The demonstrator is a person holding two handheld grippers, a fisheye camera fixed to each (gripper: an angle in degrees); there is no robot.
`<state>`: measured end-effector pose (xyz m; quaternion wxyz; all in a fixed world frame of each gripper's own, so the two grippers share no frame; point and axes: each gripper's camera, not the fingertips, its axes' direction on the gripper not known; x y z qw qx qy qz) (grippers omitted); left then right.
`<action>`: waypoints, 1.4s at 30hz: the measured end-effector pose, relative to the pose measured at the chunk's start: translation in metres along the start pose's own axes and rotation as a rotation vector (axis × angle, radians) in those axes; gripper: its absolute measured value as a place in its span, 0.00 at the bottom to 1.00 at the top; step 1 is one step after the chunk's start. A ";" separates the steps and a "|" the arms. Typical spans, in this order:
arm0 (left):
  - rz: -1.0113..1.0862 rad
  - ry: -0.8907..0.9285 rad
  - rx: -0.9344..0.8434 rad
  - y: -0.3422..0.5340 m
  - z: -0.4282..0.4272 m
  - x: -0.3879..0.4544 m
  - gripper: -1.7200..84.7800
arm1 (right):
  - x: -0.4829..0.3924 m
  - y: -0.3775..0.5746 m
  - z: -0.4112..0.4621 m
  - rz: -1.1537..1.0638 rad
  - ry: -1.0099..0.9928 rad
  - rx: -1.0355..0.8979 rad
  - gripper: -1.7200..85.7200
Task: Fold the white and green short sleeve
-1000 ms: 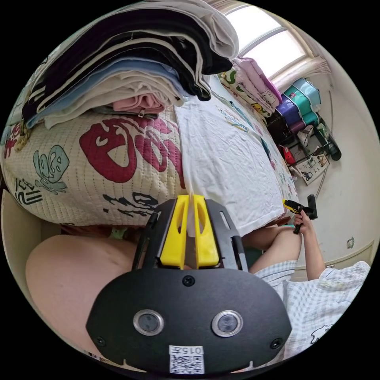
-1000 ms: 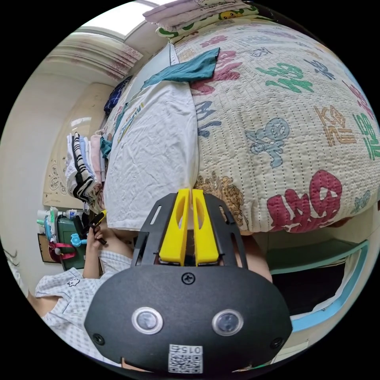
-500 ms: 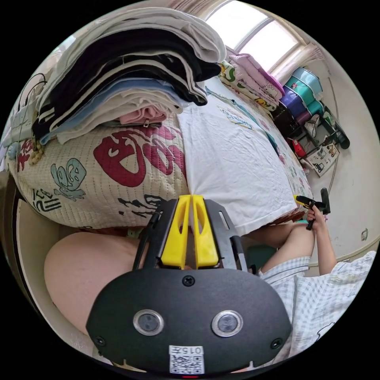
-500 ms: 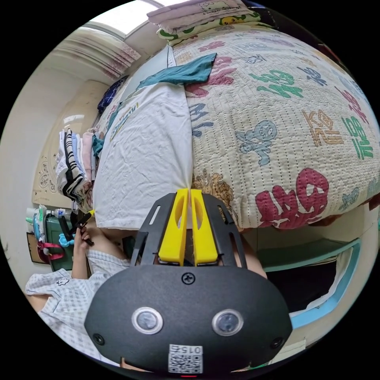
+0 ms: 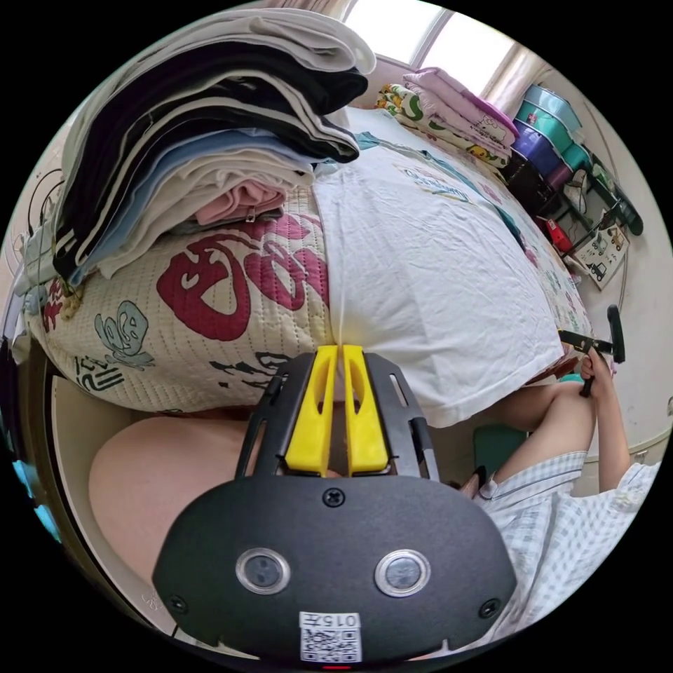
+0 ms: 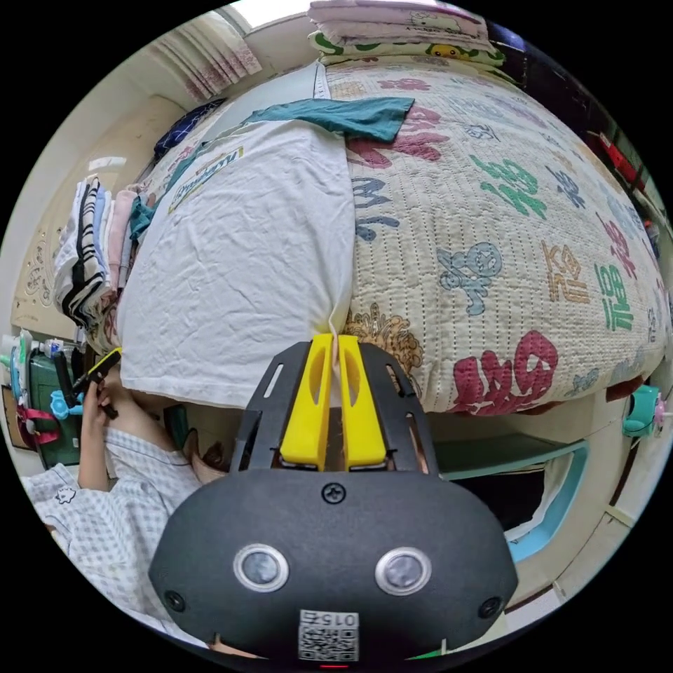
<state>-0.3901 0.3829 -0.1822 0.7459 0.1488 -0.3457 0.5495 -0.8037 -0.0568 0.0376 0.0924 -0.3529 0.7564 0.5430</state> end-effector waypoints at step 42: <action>0.079 0.010 -0.072 -0.086 0.001 0.050 0.02 | -0.015 0.043 -0.105 -0.055 0.054 0.063 0.03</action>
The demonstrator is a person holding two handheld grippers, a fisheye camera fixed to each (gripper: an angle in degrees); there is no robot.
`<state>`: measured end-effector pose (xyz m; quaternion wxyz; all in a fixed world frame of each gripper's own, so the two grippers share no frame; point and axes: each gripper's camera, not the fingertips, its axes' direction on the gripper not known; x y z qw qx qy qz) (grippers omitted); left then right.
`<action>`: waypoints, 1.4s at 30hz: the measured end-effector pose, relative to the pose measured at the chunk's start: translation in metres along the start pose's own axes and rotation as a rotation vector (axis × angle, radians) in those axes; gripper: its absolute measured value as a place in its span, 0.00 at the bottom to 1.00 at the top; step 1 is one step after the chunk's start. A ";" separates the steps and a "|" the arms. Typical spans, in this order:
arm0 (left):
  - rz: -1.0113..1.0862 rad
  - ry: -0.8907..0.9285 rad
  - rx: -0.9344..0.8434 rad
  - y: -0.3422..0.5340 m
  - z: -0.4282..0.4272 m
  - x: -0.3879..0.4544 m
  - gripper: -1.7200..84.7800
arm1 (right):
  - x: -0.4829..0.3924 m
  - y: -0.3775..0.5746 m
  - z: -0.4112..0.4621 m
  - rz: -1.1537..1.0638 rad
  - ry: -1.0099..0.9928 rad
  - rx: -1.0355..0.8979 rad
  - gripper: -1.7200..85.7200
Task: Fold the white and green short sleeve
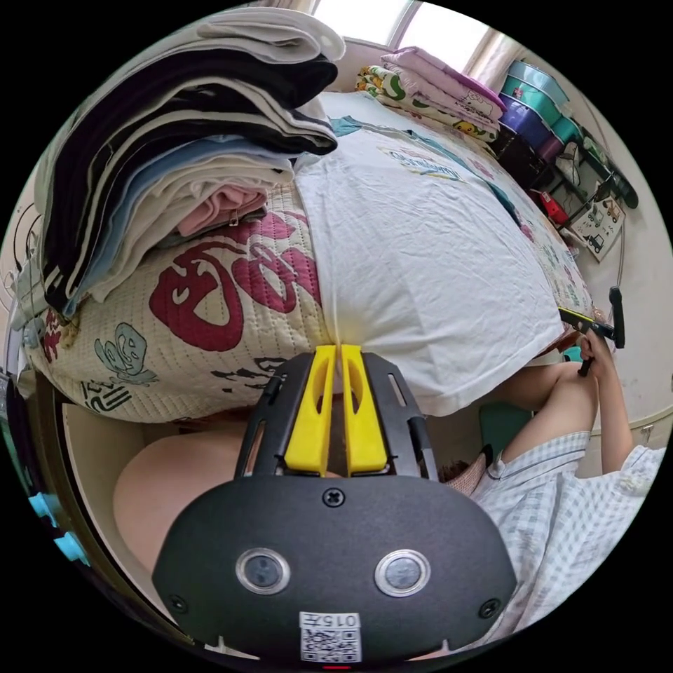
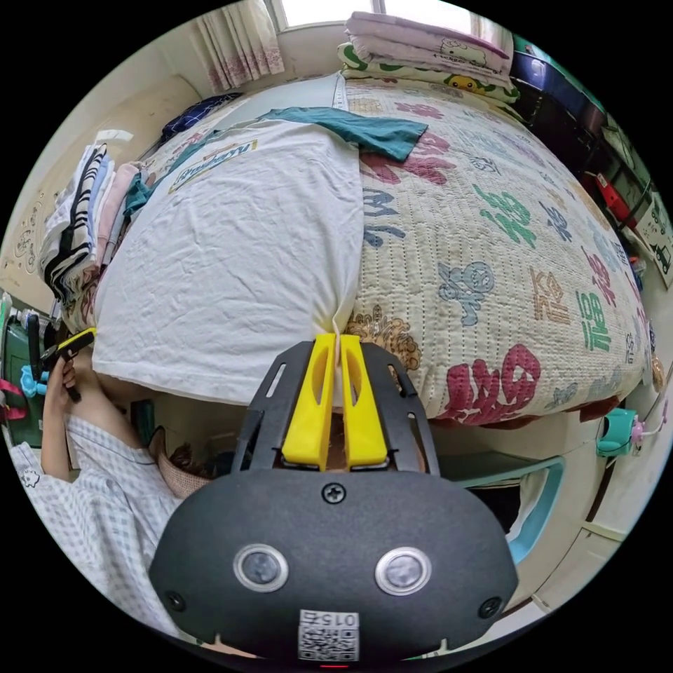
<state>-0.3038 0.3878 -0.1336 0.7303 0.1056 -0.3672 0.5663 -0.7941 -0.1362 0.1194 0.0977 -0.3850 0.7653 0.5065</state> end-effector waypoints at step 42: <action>0.373 0.336 -0.022 -0.671 0.324 0.548 0.10 | 0.082 -0.328 -0.130 0.426 -0.291 0.316 0.06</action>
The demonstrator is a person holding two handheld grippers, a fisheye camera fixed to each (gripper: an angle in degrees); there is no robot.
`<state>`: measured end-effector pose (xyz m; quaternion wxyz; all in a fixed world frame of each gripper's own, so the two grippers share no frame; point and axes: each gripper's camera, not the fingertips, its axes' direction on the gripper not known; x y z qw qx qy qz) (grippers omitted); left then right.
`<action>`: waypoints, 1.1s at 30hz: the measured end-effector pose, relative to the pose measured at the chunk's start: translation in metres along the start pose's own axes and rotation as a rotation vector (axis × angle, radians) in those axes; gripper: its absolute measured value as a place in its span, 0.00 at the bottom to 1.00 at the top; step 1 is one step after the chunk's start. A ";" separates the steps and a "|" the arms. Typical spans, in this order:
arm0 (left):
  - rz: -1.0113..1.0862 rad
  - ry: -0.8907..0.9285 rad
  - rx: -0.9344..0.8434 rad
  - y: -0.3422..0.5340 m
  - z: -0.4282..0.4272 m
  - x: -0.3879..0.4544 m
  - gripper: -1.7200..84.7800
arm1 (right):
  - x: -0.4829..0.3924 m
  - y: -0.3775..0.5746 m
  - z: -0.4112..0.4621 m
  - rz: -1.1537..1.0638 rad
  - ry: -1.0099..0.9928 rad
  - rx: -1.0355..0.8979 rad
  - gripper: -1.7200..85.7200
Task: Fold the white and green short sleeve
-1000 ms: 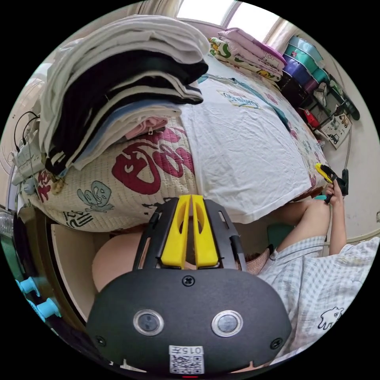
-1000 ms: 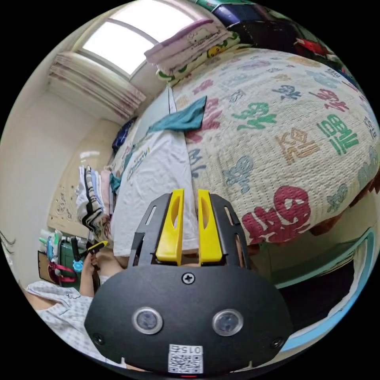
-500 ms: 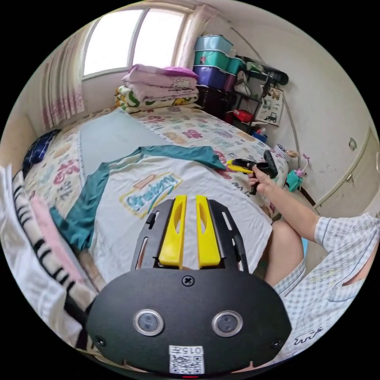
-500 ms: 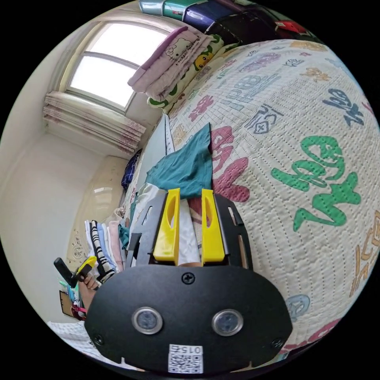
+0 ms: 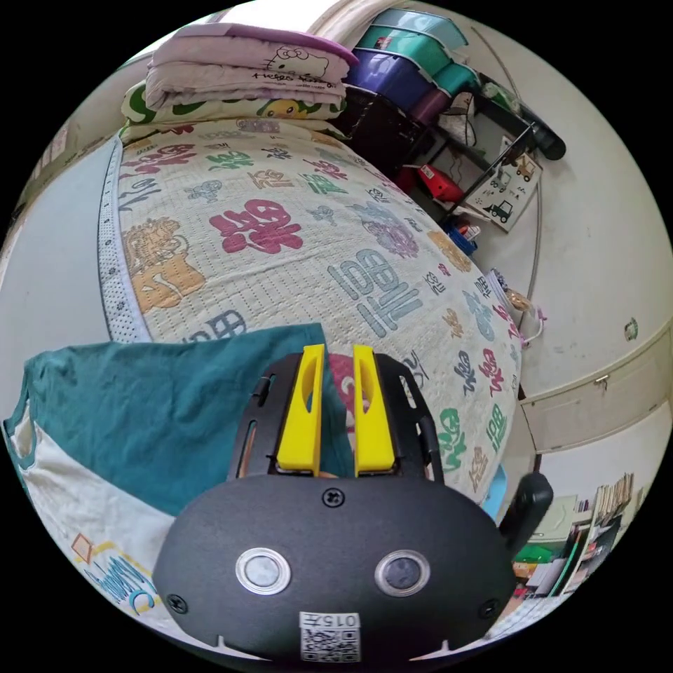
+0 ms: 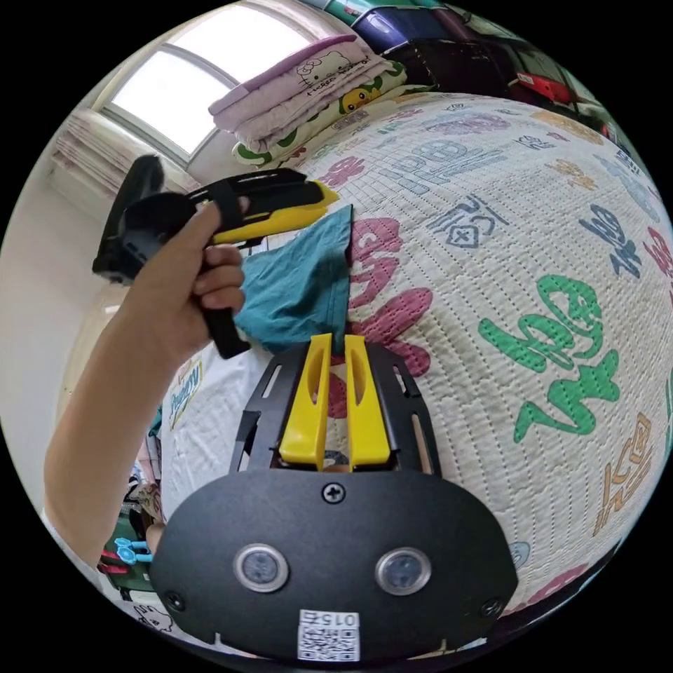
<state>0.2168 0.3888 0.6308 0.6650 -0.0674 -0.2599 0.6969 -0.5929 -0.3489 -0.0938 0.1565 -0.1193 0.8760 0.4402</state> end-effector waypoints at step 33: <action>-0.068 -0.131 0.251 0.309 -0.235 -0.222 0.05 | -0.114 0.112 0.034 -0.598 -0.292 -0.213 0.10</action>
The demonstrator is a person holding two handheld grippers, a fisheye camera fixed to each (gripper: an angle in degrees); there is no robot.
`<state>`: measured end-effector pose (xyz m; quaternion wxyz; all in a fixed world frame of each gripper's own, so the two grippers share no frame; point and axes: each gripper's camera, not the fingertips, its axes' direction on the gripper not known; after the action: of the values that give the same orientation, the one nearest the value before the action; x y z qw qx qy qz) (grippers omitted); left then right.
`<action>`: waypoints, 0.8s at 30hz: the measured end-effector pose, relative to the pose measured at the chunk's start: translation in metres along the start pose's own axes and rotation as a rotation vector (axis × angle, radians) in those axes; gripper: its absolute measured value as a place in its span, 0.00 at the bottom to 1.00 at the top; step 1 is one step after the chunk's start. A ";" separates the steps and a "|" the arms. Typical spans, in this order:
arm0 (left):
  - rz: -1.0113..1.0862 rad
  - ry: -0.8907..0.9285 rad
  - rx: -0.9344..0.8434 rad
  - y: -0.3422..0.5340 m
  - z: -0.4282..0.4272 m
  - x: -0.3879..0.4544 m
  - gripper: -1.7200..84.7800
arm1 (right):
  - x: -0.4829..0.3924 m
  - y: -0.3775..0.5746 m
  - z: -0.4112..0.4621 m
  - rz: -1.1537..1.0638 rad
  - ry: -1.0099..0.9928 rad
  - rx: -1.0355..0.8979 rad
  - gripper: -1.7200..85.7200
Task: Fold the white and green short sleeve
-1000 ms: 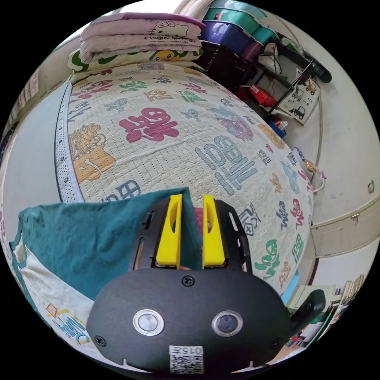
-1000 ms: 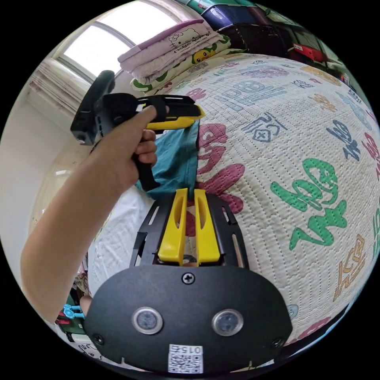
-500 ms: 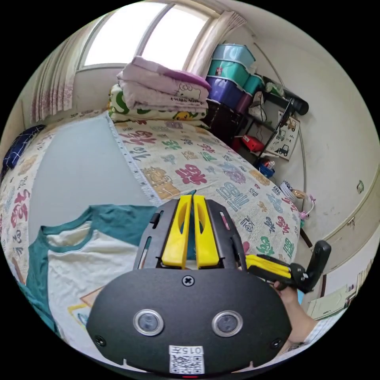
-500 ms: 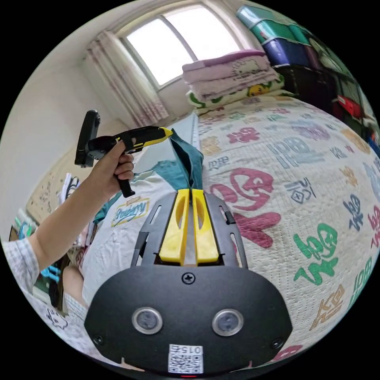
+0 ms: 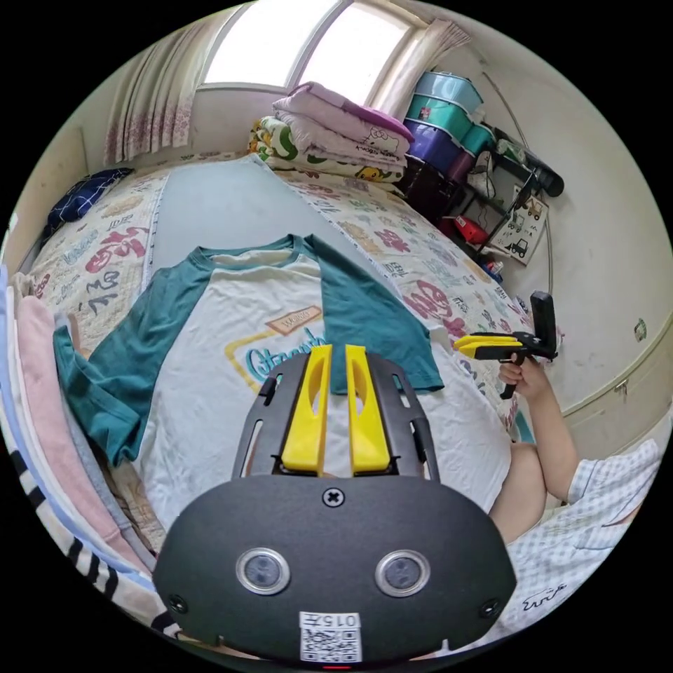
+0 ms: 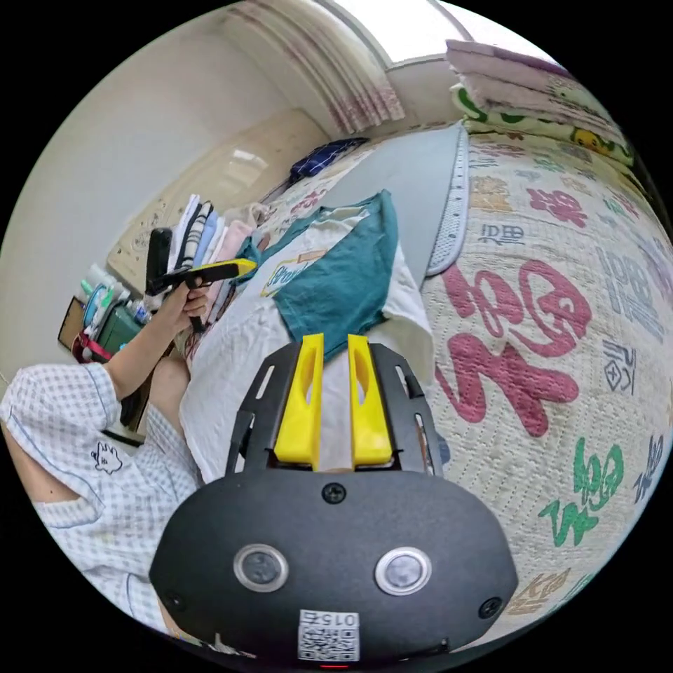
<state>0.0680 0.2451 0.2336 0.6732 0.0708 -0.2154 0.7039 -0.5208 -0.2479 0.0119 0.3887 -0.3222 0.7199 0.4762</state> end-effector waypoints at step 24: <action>-0.009 -0.043 -0.093 -0.137 0.177 0.001 0.06 | 0.068 -0.012 0.122 0.235 0.165 0.021 0.02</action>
<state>0.1680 0.1757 0.4210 0.6739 0.0555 -0.2620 0.6885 -0.5133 -0.1446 -0.0824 0.2730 -0.2696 0.7872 0.4829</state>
